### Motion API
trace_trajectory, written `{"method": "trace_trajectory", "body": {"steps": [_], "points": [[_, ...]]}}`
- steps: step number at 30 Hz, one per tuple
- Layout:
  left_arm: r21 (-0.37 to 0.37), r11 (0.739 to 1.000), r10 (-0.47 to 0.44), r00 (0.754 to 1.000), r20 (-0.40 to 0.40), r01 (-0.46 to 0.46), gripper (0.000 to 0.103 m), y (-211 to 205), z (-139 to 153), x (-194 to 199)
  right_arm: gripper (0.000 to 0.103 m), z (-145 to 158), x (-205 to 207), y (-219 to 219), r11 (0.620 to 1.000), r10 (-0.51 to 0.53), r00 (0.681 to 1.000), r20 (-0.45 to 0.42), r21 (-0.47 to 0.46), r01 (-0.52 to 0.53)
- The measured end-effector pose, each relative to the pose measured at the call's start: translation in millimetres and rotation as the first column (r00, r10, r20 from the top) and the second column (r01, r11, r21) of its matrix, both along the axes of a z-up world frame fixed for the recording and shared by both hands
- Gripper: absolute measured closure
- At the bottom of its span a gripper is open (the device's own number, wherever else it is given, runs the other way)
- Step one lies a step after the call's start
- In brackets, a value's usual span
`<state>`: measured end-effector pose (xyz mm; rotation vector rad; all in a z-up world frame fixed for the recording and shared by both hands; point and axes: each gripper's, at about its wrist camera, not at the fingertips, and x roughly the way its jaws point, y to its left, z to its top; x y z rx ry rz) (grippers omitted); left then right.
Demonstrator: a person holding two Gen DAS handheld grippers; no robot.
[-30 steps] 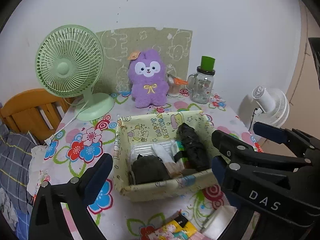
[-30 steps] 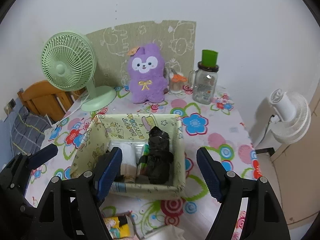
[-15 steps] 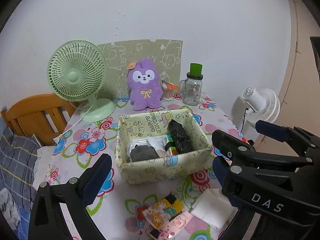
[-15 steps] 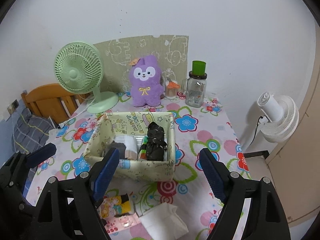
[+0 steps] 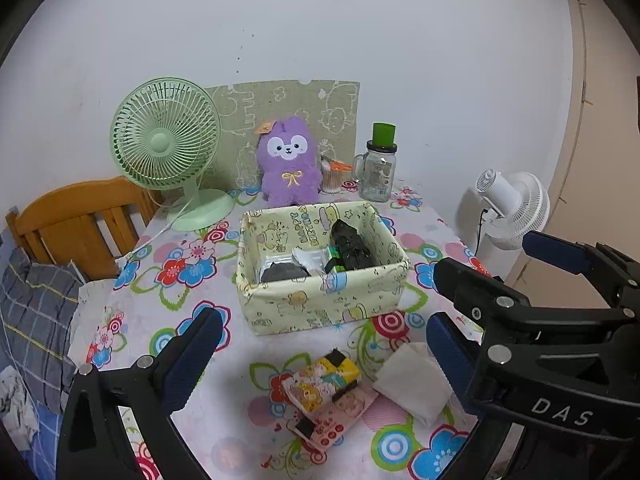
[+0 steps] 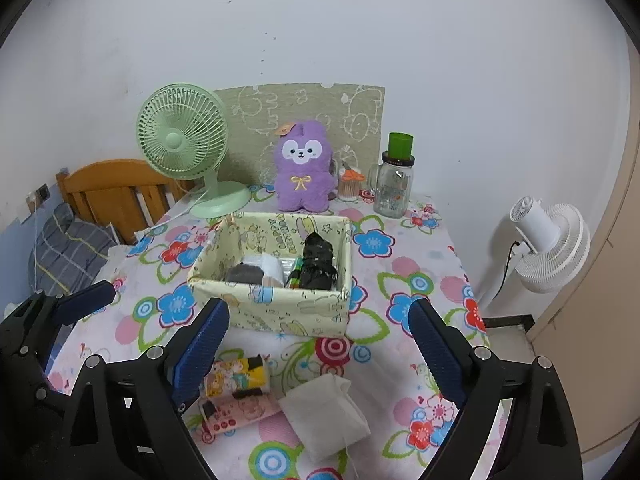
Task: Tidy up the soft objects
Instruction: 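Raise both grippers from the box and move toward the white cloth pad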
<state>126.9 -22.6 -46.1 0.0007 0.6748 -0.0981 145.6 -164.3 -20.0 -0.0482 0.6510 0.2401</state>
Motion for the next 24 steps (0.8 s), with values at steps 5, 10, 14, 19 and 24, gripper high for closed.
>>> {"method": "trace_trajectory", "body": {"steps": [5, 10, 14, 19, 24], "points": [[0.000, 1.000, -0.005, 1.000, 0.006, 0.005, 0.000, 0, -6, -16, 0.008, -7, -13, 0, 1.000, 0.011, 1.000, 0.001, -0.006, -0.011], [0.011, 1.000, 0.027, 1.000, 0.001, -0.027, 0.000, 0, -19, -28, 0.008, -19, -23, 3, 0.999, 0.021, 1.000, -0.001, -0.024, -0.021], [-0.004, 1.000, 0.021, 1.000, -0.006, -0.021, 0.000, 1, -33, -33, 0.008, -35, -28, 2, 0.999, 0.029, 0.999, -0.012, -0.025, -0.029], [-0.052, 0.999, 0.011, 0.999, -0.041, -0.014, 0.000, 6, -58, -32, 0.008, -57, -31, 4, 0.999, 0.041, 0.999, -0.017, -0.022, -0.041], [-0.044, 0.999, 0.009, 0.997, -0.070, -0.012, 0.000, 4, -81, -25, 0.008, -80, -23, 4, 0.999, 0.037, 0.998, -0.056, -0.017, -0.038]]}}
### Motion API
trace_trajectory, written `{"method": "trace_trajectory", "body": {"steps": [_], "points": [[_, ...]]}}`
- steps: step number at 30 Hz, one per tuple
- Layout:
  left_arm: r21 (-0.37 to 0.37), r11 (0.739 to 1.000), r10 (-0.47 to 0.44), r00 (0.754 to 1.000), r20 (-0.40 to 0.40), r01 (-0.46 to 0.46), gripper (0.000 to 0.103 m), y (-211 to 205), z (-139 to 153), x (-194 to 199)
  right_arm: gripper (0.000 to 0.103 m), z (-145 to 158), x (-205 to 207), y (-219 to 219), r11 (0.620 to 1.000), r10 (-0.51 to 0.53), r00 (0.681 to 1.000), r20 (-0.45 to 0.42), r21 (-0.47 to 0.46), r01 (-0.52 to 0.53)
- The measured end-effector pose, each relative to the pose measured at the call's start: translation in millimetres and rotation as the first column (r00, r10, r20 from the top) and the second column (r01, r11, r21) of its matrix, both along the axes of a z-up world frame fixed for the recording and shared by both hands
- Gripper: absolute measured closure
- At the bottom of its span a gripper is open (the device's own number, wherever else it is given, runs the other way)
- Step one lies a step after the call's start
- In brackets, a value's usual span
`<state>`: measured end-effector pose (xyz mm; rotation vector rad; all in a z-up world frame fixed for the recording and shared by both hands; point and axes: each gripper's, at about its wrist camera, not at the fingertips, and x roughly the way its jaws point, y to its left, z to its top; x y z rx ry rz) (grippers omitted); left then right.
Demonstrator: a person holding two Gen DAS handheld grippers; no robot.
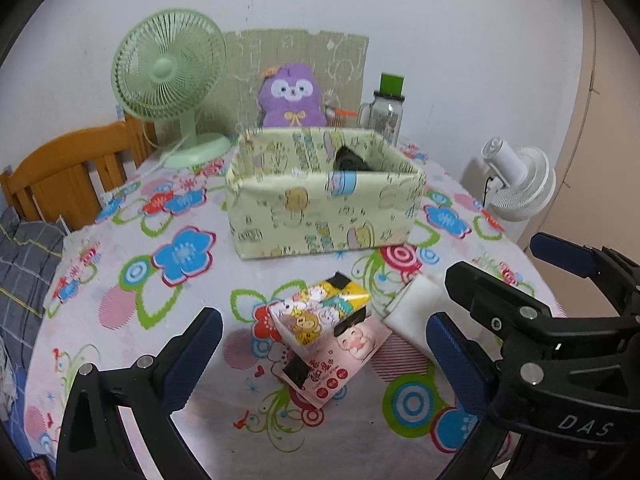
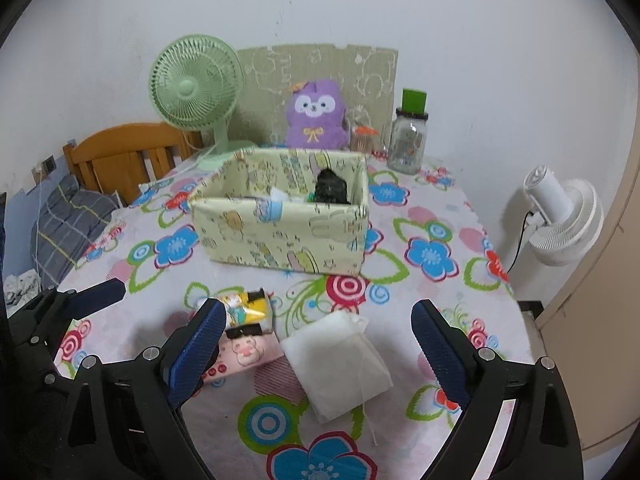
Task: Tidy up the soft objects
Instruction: 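Raise both grippers from the box and move toward the white cloth pad, then grasp the white cloth pad with the right gripper while the left gripper approaches the snack pack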
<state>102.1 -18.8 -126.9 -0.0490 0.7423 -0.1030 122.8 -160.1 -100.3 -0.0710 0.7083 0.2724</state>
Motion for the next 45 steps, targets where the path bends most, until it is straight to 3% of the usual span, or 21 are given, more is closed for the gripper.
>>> {"method": "trace_trajectory", "body": {"steps": [17, 20, 28, 34, 41, 45], "points": [[0.009, 1.000, 0.009, 0.989, -0.149, -0.008, 0.000, -1, -58, 30, 0.008, -64, 42, 1, 1.000, -0.003, 0.980, -0.200, -0.014, 0.001], [-0.009, 1.000, -0.020, 0.987, -0.159, 0.018, 0.000, -3, -62, 31, 0.008, -72, 48, 1, 0.999, -0.014, 0.975, -0.221, -0.036, 0.006], [0.029, 0.998, -0.049, 0.983, -0.176, 0.055, 0.001, -10, -72, 32, 0.008, -91, 57, 4, 0.998, -0.023, 0.960, -0.279, -0.059, 0.007], [0.040, 0.996, -0.067, 0.977, -0.200, 0.076, 0.001, -15, -80, 32, 0.032, -98, 56, 9, 0.996, -0.011, 0.958, -0.288, -0.088, -0.015], [0.029, 0.995, -0.091, 0.976, -0.198, 0.099, 0.001, -21, -79, 32, 0.052, -94, 55, 8, 0.995, 0.011, 0.961, -0.275, -0.092, -0.038], [0.020, 0.996, -0.081, 0.977, -0.198, 0.086, 0.001, -19, -78, 34, 0.058, -90, 56, 3, 0.997, 0.019, 0.962, -0.271, -0.068, -0.039]]}}
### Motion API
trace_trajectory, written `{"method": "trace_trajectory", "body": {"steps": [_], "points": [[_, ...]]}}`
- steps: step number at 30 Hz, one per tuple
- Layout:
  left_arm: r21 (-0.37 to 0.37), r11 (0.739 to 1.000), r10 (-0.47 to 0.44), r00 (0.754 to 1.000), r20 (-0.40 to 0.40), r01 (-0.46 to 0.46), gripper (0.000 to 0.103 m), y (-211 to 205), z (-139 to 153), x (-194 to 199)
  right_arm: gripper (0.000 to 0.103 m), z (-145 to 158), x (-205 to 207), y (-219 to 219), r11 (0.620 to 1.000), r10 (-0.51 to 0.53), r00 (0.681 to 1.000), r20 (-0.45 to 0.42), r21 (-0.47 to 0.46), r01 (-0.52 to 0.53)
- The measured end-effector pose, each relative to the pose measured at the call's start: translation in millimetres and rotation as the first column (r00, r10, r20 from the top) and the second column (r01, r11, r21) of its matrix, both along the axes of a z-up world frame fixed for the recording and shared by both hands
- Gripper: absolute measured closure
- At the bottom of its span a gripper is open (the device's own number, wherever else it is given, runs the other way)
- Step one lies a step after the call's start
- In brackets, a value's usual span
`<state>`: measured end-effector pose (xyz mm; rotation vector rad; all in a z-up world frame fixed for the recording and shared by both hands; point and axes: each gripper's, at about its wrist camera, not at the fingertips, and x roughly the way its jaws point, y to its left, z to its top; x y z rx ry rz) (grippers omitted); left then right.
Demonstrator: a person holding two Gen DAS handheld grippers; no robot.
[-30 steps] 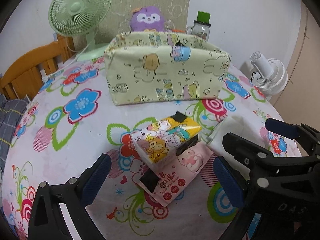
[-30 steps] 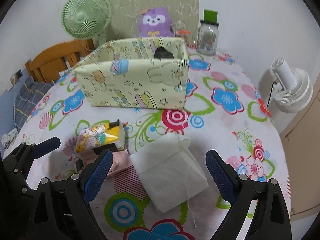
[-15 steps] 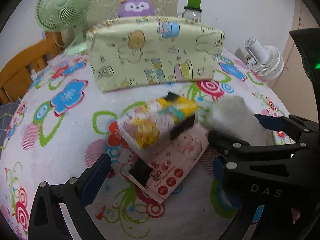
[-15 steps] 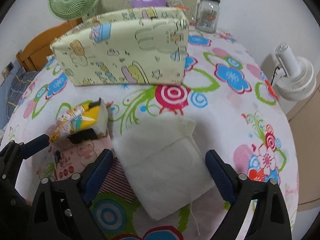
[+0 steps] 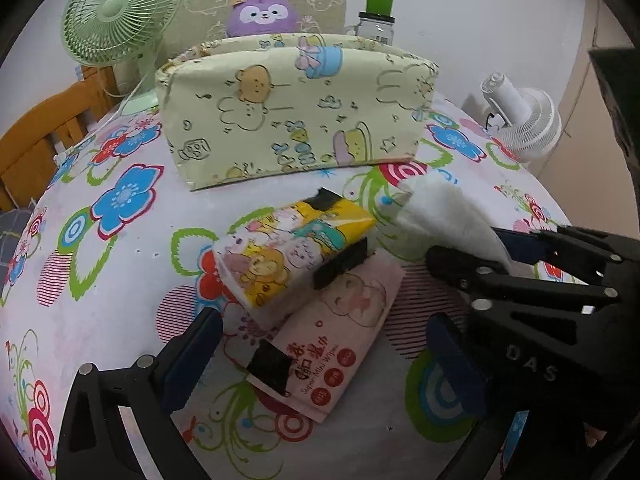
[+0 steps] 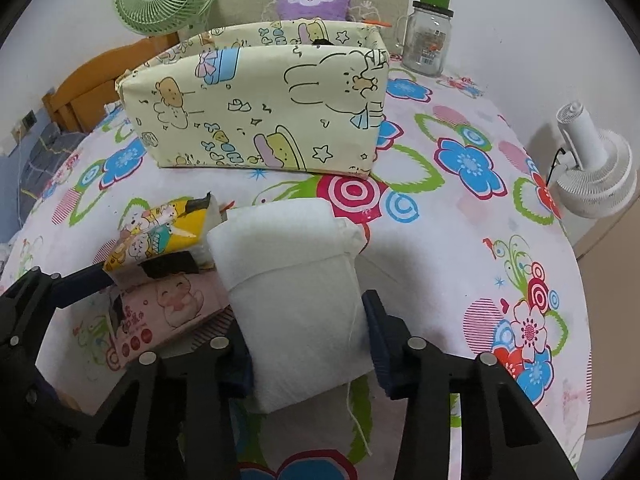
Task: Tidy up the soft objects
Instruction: 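Grasp the white cloth pad with the right gripper while the left gripper approaches the snack pack, then lift the white pad with the right gripper while the left gripper grasps the yellow snack pack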
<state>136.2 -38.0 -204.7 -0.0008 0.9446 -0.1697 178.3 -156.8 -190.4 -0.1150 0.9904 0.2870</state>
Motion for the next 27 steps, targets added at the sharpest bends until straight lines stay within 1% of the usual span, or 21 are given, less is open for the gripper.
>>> {"method": "trace_trajectory", "body": {"steps": [3, 7, 13, 17, 18, 20, 25, 26, 27], "points": [[-0.008, 1.000, 0.014, 1.000, 0.006, -0.014, 0.001, 4, 3, 2, 0.059, 5, 0, -3, 1.000, -0.008, 1.000, 0.009, 0.019, 0.008], [-0.026, 0.999, 0.027, 1.000, 0.017, -0.026, 0.000, 9, 10, 5, 0.060, 15, 1, -2, 1.000, -0.011, 0.999, 0.032, 0.018, 0.010], [-0.033, 0.999, 0.036, 0.999, 0.033, -0.035, 0.001, 11, 17, 15, 0.060, 24, 8, -1, 1.000, -0.016, 0.999, 0.052, 0.024, 0.014], [-0.025, 0.999, 0.046, 0.998, 0.037, -0.045, 0.001, 10, 16, 25, 0.060, 24, 16, 0, 0.999, -0.031, 0.998, 0.047, 0.033, 0.030], [-0.023, 0.998, 0.056, 0.998, 0.036, -0.055, 0.001, 11, 15, 28, 0.060, 24, 17, 0, 0.999, -0.032, 0.998, 0.046, 0.035, 0.031], [-0.012, 0.995, 0.103, 0.994, 0.033, -0.103, 0.002, 12, 12, 33, 0.060, 22, 22, 0, 0.998, -0.044, 0.998, 0.040, 0.039, 0.042], [-0.050, 0.994, 0.102, 0.995, 0.012, -0.102, 0.002, 13, 7, 42, 0.060, 18, 30, 1, 0.998, -0.052, 0.998, 0.024, 0.045, 0.051], [-0.051, 0.993, 0.104, 0.995, 0.010, -0.104, 0.003, 13, 6, 44, 0.060, 17, 32, 2, 0.998, -0.052, 0.998, 0.022, 0.044, 0.051], [-0.051, 0.993, 0.108, 0.994, 0.006, -0.107, 0.009, 13, 5, 45, 0.060, 16, 33, 3, 0.998, -0.050, 0.999, 0.019, 0.041, 0.050]]}}
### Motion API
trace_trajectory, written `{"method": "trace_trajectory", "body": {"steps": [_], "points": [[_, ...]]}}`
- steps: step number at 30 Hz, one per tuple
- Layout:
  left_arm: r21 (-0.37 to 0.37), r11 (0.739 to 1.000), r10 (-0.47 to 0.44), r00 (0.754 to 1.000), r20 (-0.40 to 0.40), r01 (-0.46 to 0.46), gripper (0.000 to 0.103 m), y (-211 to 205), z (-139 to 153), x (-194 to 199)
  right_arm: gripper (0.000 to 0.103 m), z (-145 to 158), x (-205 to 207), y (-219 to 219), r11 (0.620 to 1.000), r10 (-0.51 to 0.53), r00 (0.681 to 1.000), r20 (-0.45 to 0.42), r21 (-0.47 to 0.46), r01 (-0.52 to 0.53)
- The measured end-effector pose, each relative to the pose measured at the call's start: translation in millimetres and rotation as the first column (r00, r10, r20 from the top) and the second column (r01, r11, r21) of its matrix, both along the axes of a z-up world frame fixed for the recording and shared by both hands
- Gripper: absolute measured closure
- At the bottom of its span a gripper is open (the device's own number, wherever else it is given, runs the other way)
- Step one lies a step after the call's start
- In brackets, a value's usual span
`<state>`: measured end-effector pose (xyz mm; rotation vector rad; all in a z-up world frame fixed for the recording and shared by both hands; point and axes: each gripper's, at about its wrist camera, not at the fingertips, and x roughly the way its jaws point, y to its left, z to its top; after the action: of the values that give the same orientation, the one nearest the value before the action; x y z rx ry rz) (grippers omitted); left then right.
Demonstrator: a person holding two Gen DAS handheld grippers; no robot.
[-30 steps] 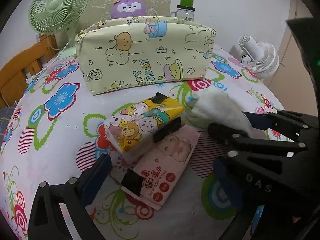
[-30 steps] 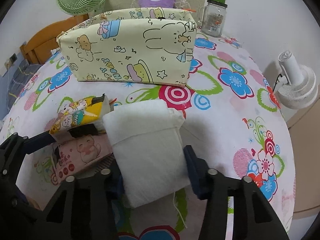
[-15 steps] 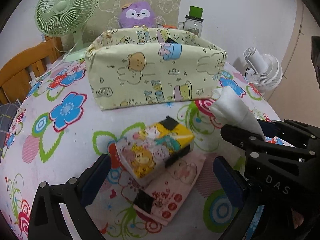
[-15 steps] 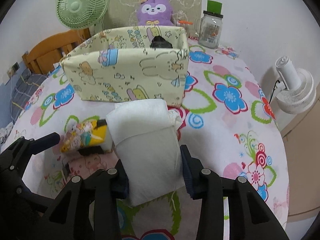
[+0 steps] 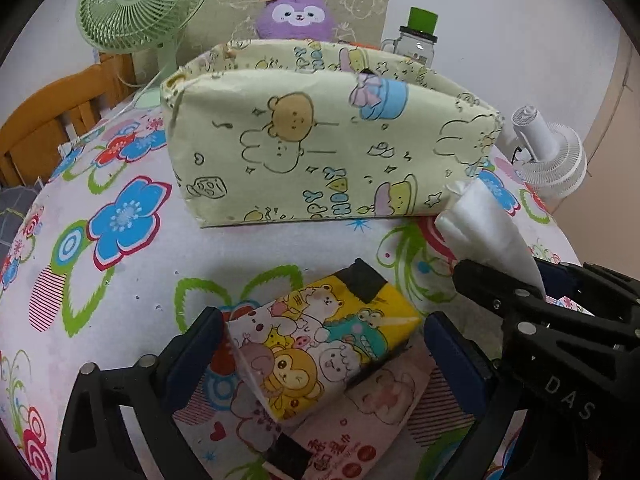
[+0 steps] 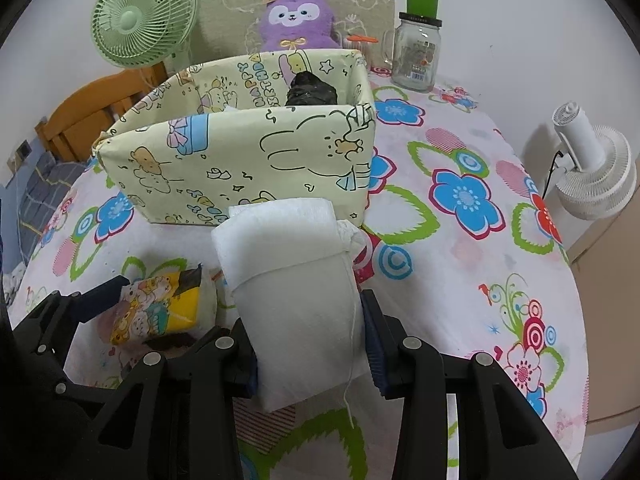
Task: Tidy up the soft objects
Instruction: 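Lift the white pad with the right gripper while the left gripper grasps the yellow snack pack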
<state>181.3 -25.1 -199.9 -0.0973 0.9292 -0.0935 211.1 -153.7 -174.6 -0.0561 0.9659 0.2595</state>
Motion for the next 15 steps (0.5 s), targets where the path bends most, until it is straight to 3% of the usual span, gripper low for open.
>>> {"method": "trace_trajectory", "body": {"steps": [2, 6, 15], "points": [[-0.008, 1.000, 0.007, 1.000, -0.013, -0.008, 0.015, 1.7, -3.0, 2.6, 0.060, -2.3, 2.7, 2.3, 1.000, 0.003, 1.000, -0.007, 0.000, -0.003], [0.009, 1.000, 0.029, 1.000, -0.006, -0.029, 0.018, 2.7, -3.8, 1.0, 0.059, -4.7, 5.3, 5.7, 1.000, 0.011, 1.000, -0.015, -0.003, -0.011], [0.015, 1.000, 0.016, 1.000, 0.011, -0.016, 0.018, -1.3, 4.8, -4.8, 0.060, 3.9, -0.7, 2.6, 1.000, 0.005, 1.000, 0.000, 0.007, -0.005]]}}
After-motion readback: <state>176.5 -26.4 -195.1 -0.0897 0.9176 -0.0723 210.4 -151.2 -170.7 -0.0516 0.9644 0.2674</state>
